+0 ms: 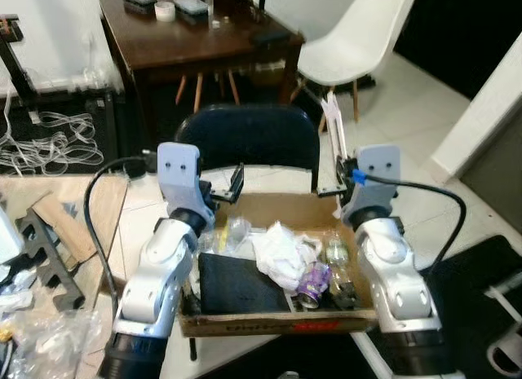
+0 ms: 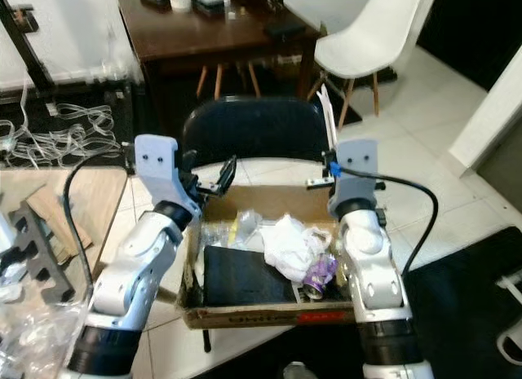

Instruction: Picking trash to rubbish bin

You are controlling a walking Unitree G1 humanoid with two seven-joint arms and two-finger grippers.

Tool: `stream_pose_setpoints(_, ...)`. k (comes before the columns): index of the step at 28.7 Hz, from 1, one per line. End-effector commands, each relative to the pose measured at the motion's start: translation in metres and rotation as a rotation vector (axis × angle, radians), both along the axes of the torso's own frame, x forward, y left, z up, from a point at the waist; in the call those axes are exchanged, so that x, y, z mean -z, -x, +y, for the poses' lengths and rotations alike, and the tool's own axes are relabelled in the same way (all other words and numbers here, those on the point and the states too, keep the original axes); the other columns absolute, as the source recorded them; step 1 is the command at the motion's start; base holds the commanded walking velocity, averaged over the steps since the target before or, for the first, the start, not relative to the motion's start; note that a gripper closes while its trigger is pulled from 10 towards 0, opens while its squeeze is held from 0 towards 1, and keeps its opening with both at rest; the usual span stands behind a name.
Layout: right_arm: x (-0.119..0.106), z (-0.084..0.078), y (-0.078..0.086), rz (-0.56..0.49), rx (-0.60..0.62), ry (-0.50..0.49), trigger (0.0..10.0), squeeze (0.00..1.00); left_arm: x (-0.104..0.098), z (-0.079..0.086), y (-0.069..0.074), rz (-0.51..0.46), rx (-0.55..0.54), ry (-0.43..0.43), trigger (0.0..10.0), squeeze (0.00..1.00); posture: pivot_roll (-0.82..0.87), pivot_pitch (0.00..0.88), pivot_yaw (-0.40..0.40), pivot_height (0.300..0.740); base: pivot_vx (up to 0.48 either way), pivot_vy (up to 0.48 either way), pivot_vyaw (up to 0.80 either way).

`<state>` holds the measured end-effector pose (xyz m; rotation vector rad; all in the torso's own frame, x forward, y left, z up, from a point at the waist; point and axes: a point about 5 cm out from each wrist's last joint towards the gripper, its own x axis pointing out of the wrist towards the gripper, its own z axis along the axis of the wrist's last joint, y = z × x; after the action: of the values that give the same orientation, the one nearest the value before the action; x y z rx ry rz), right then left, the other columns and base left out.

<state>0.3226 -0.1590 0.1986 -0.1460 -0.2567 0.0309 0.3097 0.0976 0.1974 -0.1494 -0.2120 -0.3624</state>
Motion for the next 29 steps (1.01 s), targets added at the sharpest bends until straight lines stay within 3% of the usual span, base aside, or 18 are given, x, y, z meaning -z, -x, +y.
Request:
stream_pose_setpoints(1,0.007,0.000,0.002,0.027,-0.005,-0.012,10.0,0.00,0.004,0.001,0.003,0.009,-0.006,0.005,10.0,0.00,-0.01,0.131,-0.034,0.740,0.000,0.000,0.00)
stream_pose_setpoints(6,0.016,0.002,0.002,0.075,-0.022,-0.021,10.0,0.00,0.004,0.001,0.003,0.006,-0.004,0.006,10.0,0.00,-0.01,0.131,-0.034,0.740,0.000,0.000,0.00)
stream_pose_setpoints(11,0.044,0.007,0.001,0.222,-0.080,-0.019,10.0,0.00,0.004,0.000,0.003,0.006,-0.005,-0.002,10.0,0.00,0.00,0.143,-0.034,0.740,0.000,0.000,0.00)
stream_pose_setpoints(14,0.047,0.006,0.001,0.232,-0.081,-0.054,10.0,0.00,0.005,0.000,0.002,0.007,-0.004,-0.007,10.0,0.00,0.00,0.143,-0.034,0.740,0.000,0.000,0.00)
stream_pose_setpoints(15,0.047,0.003,0.000,0.232,-0.064,-0.062,10.0,1.00,0.005,0.001,0.002,0.008,-0.006,-0.011,10.0,0.00,0.00,0.148,-0.032,0.740,0.000,0.000,0.00)
stream_pose_setpoints(18,0.046,-0.001,0.000,0.235,-0.040,-0.064,10.0,1.00,0.005,0.001,0.002,0.010,-0.008,-0.012,10.0,0.00,0.00,0.148,-0.032,0.740,0.000,0.000,0.00)
stream_pose_setpoints(20,0.044,-0.003,-0.001,0.225,-0.010,-0.031,10.0,0.95,0.006,0.001,0.001,0.012,-0.008,-0.014,10.0,0.00,0.00,0.150,-0.027,0.740,0.000,0.000,0.00)
stream_pose_setpoints(21,0.039,-0.007,-0.002,0.191,0.024,-0.006,10.0,0.00,0.006,0.001,0.000,0.014,-0.007,-0.017,10.0,0.00,0.00,0.152,-0.025,0.740,0.000,0.000,0.00)
stream_pose_setpoints(29,0.025,-0.001,-0.001,0.098,-0.017,-0.034,10.0,0.00,0.006,0.002,-0.001,0.018,-0.016,-0.010,10.0,0.00,0.00,0.153,-0.022,0.740,0.000,0.000,0.00)
